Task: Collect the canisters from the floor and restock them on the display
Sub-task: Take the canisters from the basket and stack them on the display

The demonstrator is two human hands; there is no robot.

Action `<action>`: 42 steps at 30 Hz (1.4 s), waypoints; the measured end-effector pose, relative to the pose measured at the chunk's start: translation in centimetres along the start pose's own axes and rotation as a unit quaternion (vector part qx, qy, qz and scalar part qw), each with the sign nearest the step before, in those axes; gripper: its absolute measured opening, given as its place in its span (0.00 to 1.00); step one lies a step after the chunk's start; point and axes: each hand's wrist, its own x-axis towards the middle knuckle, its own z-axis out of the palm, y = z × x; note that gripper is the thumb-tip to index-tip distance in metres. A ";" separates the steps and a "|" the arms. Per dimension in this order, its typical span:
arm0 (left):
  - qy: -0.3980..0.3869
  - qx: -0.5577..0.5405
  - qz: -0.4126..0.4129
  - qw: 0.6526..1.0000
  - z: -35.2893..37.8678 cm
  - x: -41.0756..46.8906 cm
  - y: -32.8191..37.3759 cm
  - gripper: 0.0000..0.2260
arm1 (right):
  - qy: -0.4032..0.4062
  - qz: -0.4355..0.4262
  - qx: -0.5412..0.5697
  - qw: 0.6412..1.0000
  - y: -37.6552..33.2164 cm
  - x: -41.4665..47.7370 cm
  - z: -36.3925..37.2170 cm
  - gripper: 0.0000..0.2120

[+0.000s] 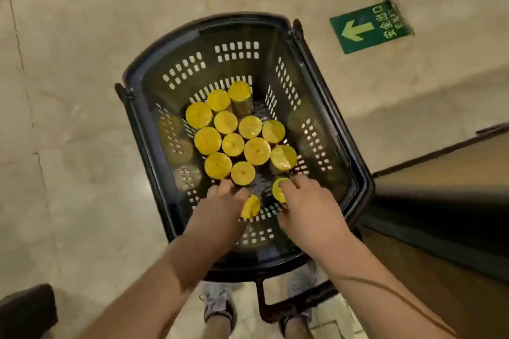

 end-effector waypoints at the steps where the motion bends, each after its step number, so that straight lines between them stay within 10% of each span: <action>1: -0.011 -0.006 -0.006 1.000 1.1 1.2 -0.1 0.26 | -0.013 0.002 -0.001 1.000 0.1 0.6 1.3 0.19; 17: -0.183 -0.066 -0.105 0.975 11.4 13.5 0.8 0.30 | -0.138 0.035 -0.011 0.990 2.6 4.7 5.2 0.25; 24: -0.130 -0.105 -0.157 0.973 13.5 14.5 0.9 0.25 | -0.159 0.062 -0.002 0.985 3.2 6.1 5.0 0.24; 32: -0.109 -0.128 -0.151 0.974 8.4 10.1 0.3 0.32 | -0.246 0.158 0.012 0.956 2.7 9.9 6.0 0.47; 42: 0.085 -0.202 -0.076 0.973 3.0 2.4 -2.0 0.32 | -0.256 0.280 0.026 0.925 2.1 14.8 11.1 0.50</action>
